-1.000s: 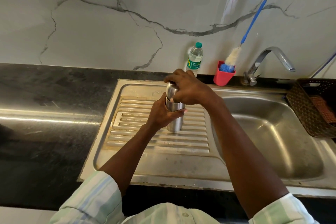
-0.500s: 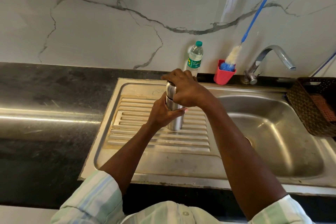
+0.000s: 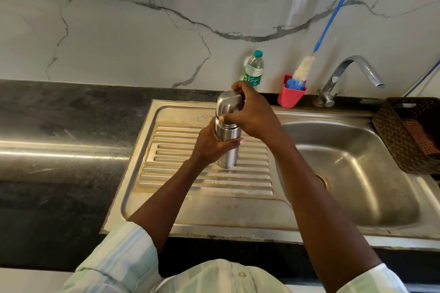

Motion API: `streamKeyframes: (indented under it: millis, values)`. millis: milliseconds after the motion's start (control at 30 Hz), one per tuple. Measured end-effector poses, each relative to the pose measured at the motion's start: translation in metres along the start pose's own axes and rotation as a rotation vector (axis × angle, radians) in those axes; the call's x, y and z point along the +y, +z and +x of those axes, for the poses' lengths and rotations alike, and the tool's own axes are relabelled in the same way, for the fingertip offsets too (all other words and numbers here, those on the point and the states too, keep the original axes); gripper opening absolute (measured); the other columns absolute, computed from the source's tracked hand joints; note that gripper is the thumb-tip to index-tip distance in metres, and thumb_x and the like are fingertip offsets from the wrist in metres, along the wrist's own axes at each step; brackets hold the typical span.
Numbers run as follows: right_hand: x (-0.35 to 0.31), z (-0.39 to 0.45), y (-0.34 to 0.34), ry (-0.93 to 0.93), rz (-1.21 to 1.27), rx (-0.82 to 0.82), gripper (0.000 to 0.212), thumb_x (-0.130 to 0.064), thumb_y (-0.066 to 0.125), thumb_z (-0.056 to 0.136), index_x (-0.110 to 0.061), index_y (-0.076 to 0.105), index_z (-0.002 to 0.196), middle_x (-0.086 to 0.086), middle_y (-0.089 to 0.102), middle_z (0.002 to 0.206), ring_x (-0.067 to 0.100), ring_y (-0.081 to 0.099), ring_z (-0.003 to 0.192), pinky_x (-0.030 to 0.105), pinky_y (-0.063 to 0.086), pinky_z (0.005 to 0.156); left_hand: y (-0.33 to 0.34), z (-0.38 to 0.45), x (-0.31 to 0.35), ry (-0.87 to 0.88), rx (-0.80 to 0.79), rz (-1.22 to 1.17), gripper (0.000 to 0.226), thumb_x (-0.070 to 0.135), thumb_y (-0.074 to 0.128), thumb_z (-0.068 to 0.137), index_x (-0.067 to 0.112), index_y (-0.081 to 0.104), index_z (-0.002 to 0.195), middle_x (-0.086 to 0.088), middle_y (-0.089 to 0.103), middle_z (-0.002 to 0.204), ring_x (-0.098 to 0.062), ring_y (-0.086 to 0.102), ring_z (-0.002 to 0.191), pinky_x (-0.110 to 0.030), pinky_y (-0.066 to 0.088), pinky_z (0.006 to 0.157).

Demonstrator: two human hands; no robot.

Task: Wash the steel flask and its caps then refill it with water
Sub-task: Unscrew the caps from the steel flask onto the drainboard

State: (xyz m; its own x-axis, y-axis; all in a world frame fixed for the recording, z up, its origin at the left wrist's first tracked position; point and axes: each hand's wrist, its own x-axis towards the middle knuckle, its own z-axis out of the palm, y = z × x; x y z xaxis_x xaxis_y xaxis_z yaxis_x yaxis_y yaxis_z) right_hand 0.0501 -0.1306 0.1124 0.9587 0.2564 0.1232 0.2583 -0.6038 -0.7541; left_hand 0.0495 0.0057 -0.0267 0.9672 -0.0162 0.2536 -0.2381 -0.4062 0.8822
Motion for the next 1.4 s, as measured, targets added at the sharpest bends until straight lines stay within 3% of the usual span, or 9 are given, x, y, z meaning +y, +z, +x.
streamKeyframes:
  millis: [100,167,300,467,533,733,1167,1300,1400]
  values:
    - [0.003,-0.009,-0.005,-0.041,0.131,0.073,0.068,-0.019,0.085,0.069,-0.019,0.048,0.126,-0.006,0.056,0.115,0.009,0.055,0.099,0.008,0.044,0.078,-0.001,-0.001,0.002,-0.02,-0.014,-0.035,0.076,0.051,0.086,0.066,0.028,0.05,0.129,0.01,0.068,0.115,-0.002,0.065,0.101,-0.027,0.057,0.084]
    - [0.008,-0.017,-0.01,-0.065,0.186,0.118,0.068,-0.017,0.085,0.069,-0.021,0.049,0.126,-0.006,0.056,0.119,0.006,0.054,0.104,0.005,0.043,0.081,-0.003,-0.003,0.003,-0.029,-0.031,-0.06,0.083,0.053,0.087,0.064,0.026,0.048,0.133,0.01,0.065,0.119,-0.001,0.063,0.104,-0.022,0.054,0.083]
    - [0.022,-0.045,-0.018,-0.082,0.277,0.108,0.068,-0.007,0.085,0.066,-0.026,0.051,0.121,-0.006,0.058,0.121,0.011,0.056,0.112,0.022,0.049,0.094,-0.008,-0.009,-0.01,-0.047,-0.113,-0.048,0.085,0.04,0.089,0.068,0.024,0.044,0.139,0.006,0.063,0.125,-0.007,0.06,0.11,-0.027,0.053,0.087]
    - [0.053,-0.09,-0.013,0.047,0.348,-0.027,0.066,-0.001,0.083,0.067,-0.03,0.051,0.118,-0.011,0.056,0.118,0.0,0.056,0.107,0.011,0.048,0.083,-0.013,-0.023,-0.029,-0.081,-0.187,0.011,0.077,0.044,0.083,0.068,0.029,0.047,0.134,0.005,0.062,0.123,-0.01,0.06,0.109,-0.042,0.054,0.088]
    - [0.07,-0.102,0.005,0.102,0.275,-0.085,0.066,-0.004,0.083,0.068,-0.025,0.05,0.121,-0.009,0.055,0.119,0.002,0.055,0.106,0.009,0.048,0.079,-0.014,-0.025,-0.034,-0.098,-0.184,-0.006,0.075,0.038,0.079,0.067,0.029,0.047,0.135,0.003,0.063,0.123,-0.011,0.06,0.112,-0.042,0.054,0.089]
    - [0.12,-0.117,0.065,0.132,0.123,-0.174,0.064,-0.011,0.081,0.065,-0.021,0.05,0.119,-0.002,0.051,0.118,0.015,0.054,0.104,0.028,0.05,0.087,-0.009,-0.029,-0.033,-0.172,-0.154,-0.079,0.071,0.02,0.066,0.067,0.012,0.051,0.135,-0.002,0.065,0.119,-0.015,0.06,0.111,-0.038,0.052,0.09]
    - [0.148,-0.131,0.082,0.208,0.011,-0.287,0.065,-0.009,0.079,0.065,-0.031,0.041,0.114,-0.006,0.04,0.118,0.016,0.045,0.107,0.025,0.041,0.084,-0.005,-0.035,-0.023,-0.204,-0.119,-0.072,0.064,0.013,0.063,0.067,0.014,0.053,0.131,0.002,0.065,0.115,-0.012,0.061,0.108,-0.03,0.051,0.087]
    - [0.142,-0.127,0.078,0.2,-0.04,-0.368,0.086,-0.03,0.088,0.064,-0.026,0.038,0.134,-0.007,0.032,0.133,0.015,0.039,0.12,0.032,0.043,0.097,-0.005,-0.035,-0.022,-0.217,-0.116,-0.066,0.063,0.013,0.063,0.067,0.013,0.054,0.13,0.001,0.065,0.116,-0.013,0.061,0.109,-0.034,0.052,0.088]
    - [0.128,-0.119,0.071,0.173,0.011,-0.291,0.077,-0.04,0.085,0.068,-0.025,0.043,0.131,-0.004,0.033,0.135,0.015,0.04,0.122,0.033,0.044,0.101,-0.005,-0.035,-0.019,-0.21,-0.107,-0.073,0.062,0.014,0.062,0.068,0.014,0.055,0.129,0.003,0.065,0.116,-0.013,0.061,0.11,-0.038,0.053,0.089]
